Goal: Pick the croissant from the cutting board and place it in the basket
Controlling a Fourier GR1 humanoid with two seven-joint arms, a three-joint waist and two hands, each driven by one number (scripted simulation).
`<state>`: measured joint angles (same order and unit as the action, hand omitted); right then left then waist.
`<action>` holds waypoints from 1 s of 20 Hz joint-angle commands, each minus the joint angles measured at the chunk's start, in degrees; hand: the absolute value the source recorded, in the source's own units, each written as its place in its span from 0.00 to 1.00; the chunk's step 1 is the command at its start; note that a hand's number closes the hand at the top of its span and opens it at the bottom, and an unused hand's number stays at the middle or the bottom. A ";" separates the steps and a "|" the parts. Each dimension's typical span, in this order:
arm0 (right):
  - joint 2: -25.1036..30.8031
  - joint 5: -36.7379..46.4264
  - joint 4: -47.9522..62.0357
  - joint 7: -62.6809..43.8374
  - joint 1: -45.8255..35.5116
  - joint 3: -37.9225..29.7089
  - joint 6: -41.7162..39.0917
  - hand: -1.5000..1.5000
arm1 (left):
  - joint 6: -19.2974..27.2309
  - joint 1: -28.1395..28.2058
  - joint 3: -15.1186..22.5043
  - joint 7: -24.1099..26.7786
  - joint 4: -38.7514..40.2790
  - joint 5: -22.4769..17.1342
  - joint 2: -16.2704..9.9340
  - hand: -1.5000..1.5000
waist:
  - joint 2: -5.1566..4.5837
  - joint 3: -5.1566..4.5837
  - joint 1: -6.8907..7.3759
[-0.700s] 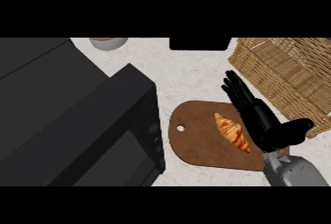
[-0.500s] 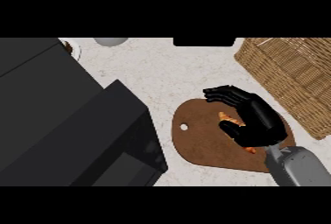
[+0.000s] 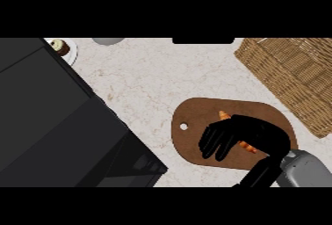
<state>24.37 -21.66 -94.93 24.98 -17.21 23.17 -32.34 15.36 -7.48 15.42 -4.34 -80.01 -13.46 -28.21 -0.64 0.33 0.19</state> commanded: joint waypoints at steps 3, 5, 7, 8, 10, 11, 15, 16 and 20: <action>8.15 18.66 -0.64 8.58 -2.63 -6.62 3.93 0.00 | 0.08 -2.37 0.55 -4.52 -0.39 0.29 0.38 0.50 | 0.87 -0.16 -1.27; 11.18 25.49 -2.53 7.11 -4.38 -7.27 7.70 0.00 | -0.06 -3.01 -0.48 -4.69 0.89 -0.50 0.65 0.50 | 0.97 -0.26 -1.71; 18.37 29.04 -1.43 7.13 -8.61 -10.89 5.83 0.00 | -0.15 -3.42 -0.33 -4.12 0.92 0.15 0.44 0.50 | 0.80 -0.29 -1.32; 21.92 29.62 -1.83 7.21 -9.74 -12.17 3.95 0.00 | 0.61 -3.91 0.31 -4.52 0.83 0.94 1.08 0.50 | 0.83 -0.31 -1.67; 27.06 35.50 -3.02 9.36 -9.50 -9.77 1.43 0.00 | -1.43 -3.71 -1.13 -3.05 2.50 0.05 -0.37 0.50 | 0.63 -0.37 -1.56; 29.10 36.30 -1.46 9.20 -12.28 -9.36 -1.14 0.00 | -0.94 -6.56 -0.50 -6.48 1.41 -0.03 0.53 0.50 | 0.42 -0.34 -0.95; 35.89 39.67 -2.56 9.79 -13.98 -4.22 -8.83 0.00 | -1.70 -5.47 -0.29 -5.22 1.94 0.41 0.83 0.50 | 0.39 -0.40 0.08; 37.38 40.21 -1.10 11.63 -13.99 -4.04 -9.49 0.00 | -2.11 -6.11 -1.07 -6.38 1.85 0.01 0.08 0.50 | 0.34 -0.35 0.24; 38.47 42.74 0.40 16.74 -12.54 -0.46 -7.64 0.00 | -0.44 -7.73 -0.29 -9.10 0.50 1.63 1.80 0.50 | 0.35 -0.27 0.30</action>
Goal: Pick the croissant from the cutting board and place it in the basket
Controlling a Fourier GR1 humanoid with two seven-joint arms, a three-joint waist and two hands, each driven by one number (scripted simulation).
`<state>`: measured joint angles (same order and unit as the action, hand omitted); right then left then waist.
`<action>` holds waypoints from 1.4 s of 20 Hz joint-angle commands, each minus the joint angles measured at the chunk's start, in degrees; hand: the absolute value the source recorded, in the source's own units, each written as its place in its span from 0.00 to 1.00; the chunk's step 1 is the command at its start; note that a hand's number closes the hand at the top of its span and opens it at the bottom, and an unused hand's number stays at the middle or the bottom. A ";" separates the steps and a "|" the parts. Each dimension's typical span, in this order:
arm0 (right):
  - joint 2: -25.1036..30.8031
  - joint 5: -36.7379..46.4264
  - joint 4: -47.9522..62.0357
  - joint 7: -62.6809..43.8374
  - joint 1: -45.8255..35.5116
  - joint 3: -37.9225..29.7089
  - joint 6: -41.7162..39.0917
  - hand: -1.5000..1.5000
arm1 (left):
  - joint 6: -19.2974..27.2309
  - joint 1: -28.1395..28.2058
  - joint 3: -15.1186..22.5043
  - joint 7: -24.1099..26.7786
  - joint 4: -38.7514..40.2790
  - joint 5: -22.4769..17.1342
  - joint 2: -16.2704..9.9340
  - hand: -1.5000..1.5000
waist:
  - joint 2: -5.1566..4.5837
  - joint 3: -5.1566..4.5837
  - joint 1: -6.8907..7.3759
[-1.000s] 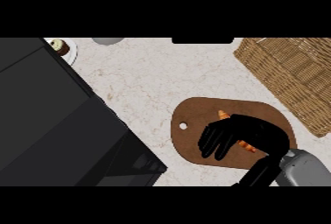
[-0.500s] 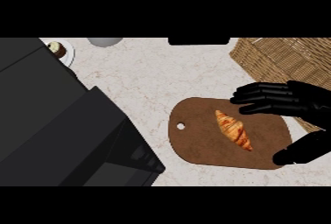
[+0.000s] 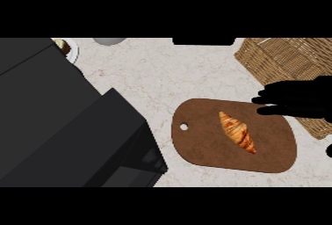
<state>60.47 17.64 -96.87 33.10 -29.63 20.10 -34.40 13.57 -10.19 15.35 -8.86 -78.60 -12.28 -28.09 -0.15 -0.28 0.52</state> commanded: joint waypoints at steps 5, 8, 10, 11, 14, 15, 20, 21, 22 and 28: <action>-0.33 2.12 3.22 3.53 -4.94 2.60 -7.75 0.00 | -4.00 -1.48 -3.89 2.74 3.36 -0.84 0.07 0.50 | -0.05 0.21 0.37; 0.23 3.62 5.09 7.63 0.35 1.93 -2.78 0.00 | 0.03 -2.26 -1.83 -2.15 -1.06 2.02 2.99 0.50 | 0.10 0.29 -0.21; -2.25 5.17 7.53 8.04 -0.41 2.93 -0.88 0.00 | -2.27 -5.99 -3.07 -1.59 5.30 2.02 3.26 0.50 | -0.11 0.27 -0.40; -2.51 5.20 6.46 7.82 1.52 1.60 0.60 0.00 | -2.17 -4.02 -3.38 -0.25 3.76 2.68 3.26 0.50 | 0.04 0.28 -0.51; -3.62 6.03 5.70 6.71 2.43 0.56 2.37 0.00 | -1.38 -4.38 -2.88 -2.59 1.14 3.64 4.92 0.50 | 0.12 0.27 -0.62; -4.61 8.14 9.00 9.04 3.14 0.55 4.42 0.00 | -0.61 1.50 -2.22 -3.29 -5.24 4.26 3.87 0.50 | 0.17 0.30 -0.03; -9.74 12.66 10.57 7.80 4.24 3.65 7.56 0.00 | -2.66 -2.93 -5.35 -3.27 0.07 4.68 3.74 0.50 | 0.11 0.29 -0.33; -9.37 12.51 11.99 8.08 4.04 4.03 6.26 0.00 | -0.48 -2.80 -3.69 -1.13 1.92 6.68 6.58 0.50 | 0.05 0.28 -0.42; -12.88 14.62 16.33 7.23 -0.15 5.13 6.16 0.00 | -2.52 -2.62 -4.51 -3.82 -1.10 5.35 4.82 0.50 | -0.01 0.29 0.28; -15.44 18.48 17.04 8.78 1.21 6.04 6.61 0.00 | -3.07 -3.93 -5.65 -4.10 0.94 7.22 6.54 0.50 | 0.07 0.28 -0.36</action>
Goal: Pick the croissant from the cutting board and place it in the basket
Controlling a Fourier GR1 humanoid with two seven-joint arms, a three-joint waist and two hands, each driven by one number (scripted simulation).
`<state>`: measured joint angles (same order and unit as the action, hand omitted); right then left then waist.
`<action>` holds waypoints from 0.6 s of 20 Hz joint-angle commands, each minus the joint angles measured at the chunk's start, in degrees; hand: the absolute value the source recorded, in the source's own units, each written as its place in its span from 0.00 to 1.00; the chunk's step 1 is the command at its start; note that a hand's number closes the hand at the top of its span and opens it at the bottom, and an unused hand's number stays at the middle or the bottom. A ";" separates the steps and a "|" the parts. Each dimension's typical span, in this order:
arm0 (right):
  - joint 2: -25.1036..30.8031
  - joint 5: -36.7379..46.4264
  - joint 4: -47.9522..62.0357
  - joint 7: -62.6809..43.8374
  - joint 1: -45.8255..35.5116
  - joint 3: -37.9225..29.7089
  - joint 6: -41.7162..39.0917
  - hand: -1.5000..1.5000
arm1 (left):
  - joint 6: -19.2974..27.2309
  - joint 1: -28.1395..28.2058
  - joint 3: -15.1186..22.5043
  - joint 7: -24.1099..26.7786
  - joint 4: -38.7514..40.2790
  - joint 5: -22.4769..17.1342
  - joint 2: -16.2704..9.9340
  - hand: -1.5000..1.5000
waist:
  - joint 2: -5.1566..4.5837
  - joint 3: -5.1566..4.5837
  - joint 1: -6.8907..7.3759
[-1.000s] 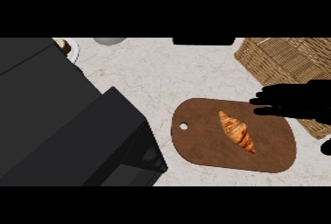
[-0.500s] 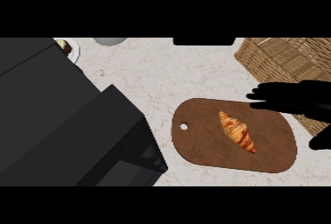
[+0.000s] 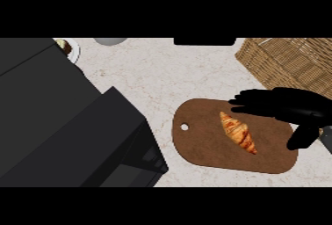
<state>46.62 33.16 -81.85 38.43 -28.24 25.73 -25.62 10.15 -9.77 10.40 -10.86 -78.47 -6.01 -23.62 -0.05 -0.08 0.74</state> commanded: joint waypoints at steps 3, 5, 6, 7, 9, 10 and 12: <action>-5.98 6.04 1.99 0.76 1.27 1.77 0.36 0.00 | -1.33 -4.14 -2.65 -2.67 0.10 0.19 1.38 0.50 | 0.01 0.08 -0.59; -7.76 8.19 10.76 6.19 -1.50 1.26 3.13 0.00 | -0.97 -3.52 -2.34 0.84 2.12 1.42 3.12 0.50 | -0.15 0.09 -0.26; -4.95 5.72 2.12 3.35 0.25 -1.82 -1.74 0.00 | -0.98 -2.68 -2.43 1.68 2.27 2.21 3.88 0.50 | 0.05 0.06 -0.81; -9.17 8.78 10.68 5.21 -2.60 0.40 2.42 0.00 | -3.50 -4.34 -3.96 -2.64 -0.31 0.54 0.58 0.50 | -0.09 0.09 -0.21; -8.98 9.33 11.42 7.19 -1.05 -0.05 3.34 0.00 | -1.60 -3.53 -2.57 -5.51 -3.44 2.02 2.44 0.50 | -0.02 0.11 -0.29; -9.15 9.95 9.80 7.47 1.11 -1.08 4.23 0.00 | -1.59 -0.29 -2.61 -0.93 -1.58 2.75 4.11 0.50 | 0.02 0.08 -0.52; -9.63 12.01 12.06 8.99 0.87 0.06 4.72 0.00 | -1.73 -0.77 -3.52 -2.44 -3.10 2.80 3.68 0.50 | 0.01 0.09 -0.43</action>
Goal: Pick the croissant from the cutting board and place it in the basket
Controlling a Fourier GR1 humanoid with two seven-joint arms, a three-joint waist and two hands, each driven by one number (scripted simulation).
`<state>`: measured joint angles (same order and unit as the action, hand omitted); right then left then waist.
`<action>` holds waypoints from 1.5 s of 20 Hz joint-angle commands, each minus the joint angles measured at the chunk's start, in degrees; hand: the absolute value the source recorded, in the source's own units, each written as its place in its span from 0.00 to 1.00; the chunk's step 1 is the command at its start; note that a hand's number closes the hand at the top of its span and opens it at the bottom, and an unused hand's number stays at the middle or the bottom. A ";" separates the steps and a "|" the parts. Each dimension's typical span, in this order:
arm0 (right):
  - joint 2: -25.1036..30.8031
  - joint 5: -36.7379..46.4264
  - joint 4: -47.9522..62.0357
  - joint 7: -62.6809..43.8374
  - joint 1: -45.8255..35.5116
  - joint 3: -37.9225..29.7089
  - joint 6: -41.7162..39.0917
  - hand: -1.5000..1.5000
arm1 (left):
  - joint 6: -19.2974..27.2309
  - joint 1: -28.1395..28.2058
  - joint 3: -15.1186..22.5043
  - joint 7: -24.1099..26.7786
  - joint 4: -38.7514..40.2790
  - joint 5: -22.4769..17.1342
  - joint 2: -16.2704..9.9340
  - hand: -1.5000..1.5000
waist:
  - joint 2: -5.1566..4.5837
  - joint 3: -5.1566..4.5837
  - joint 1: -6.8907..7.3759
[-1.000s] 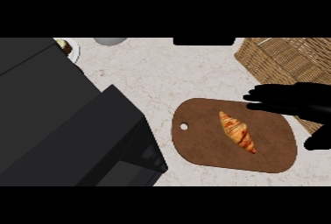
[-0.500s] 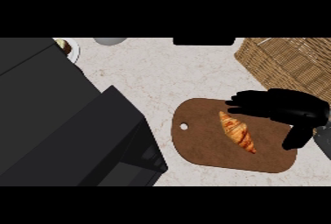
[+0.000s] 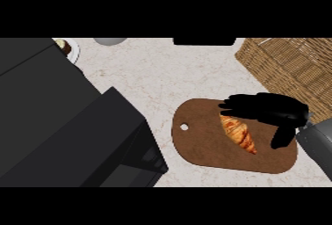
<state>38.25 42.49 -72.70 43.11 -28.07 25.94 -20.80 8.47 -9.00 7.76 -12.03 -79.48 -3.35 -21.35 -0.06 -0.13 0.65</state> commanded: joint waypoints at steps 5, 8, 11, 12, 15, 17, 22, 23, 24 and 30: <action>-6.87 5.22 4.42 0.89 -0.47 0.02 -0.24 0.00 | -1.34 -3.78 -2.81 0.28 1.55 1.64 1.62 0.50 | -0.02 0.13 -0.40; -4.74 5.76 2.05 2.00 0.59 -2.35 -1.76 0.00 | -1.33 -3.18 -1.68 -2.17 -0.46 3.04 3.46 0.50 | 0.08 0.13 -0.64; -7.27 8.66 3.36 1.07 2.11 -0.32 0.12 0.00 | -2.49 -2.99 -2.70 -0.55 0.46 2.71 3.75 0.50 | 0.03 0.12 -0.58; -4.21 8.39 2.82 3.78 5.05 -0.71 1.33 0.00 | -2.15 -2.03 -4.33 1.23 0.39 1.89 3.46 0.50 | 0.05 0.12 -0.71; -8.31 10.29 2.88 -0.86 1.32 -1.21 -3.09 0.00 | -3.53 -4.18 -5.13 2.64 3.84 2.52 4.25 0.50 | 0.02 0.10 -0.68; -8.19 10.86 5.35 1.35 1.02 -1.88 -2.03 0.00 | -3.48 -7.65 -5.53 -0.73 4.87 3.15 4.26 0.50 | -0.02 0.12 -0.77; -11.25 13.62 11.31 2.69 -1.43 -2.18 -0.80 0.00 | -3.66 -2.74 -4.66 -3.30 -3.65 4.72 4.20 0.50 | -0.01 0.15 -0.13; -12.16 14.28 9.53 2.34 1.45 -2.19 1.07 0.00 | -6.78 -2.44 -7.06 -1.62 -1.25 2.47 2.95 0.50 | 0.02 0.13 -0.40; -12.92 14.96 9.48 1.60 2.24 -2.05 1.38 0.00 | -5.82 -3.70 -6.31 -0.42 1.25 4.15 4.27 0.50 | 0.01 0.12 -0.56; -10.56 18.07 14.76 7.74 0.57 -2.72 4.70 1.00 | -7.32 -7.89 -9.32 1.20 6.35 3.84 3.84 0.50 | -0.11 0.12 -0.72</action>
<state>26.33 58.34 -60.82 46.33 -26.80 23.21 -17.42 2.92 -9.74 1.00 -11.76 -78.17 1.82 -17.29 0.21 -0.16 0.58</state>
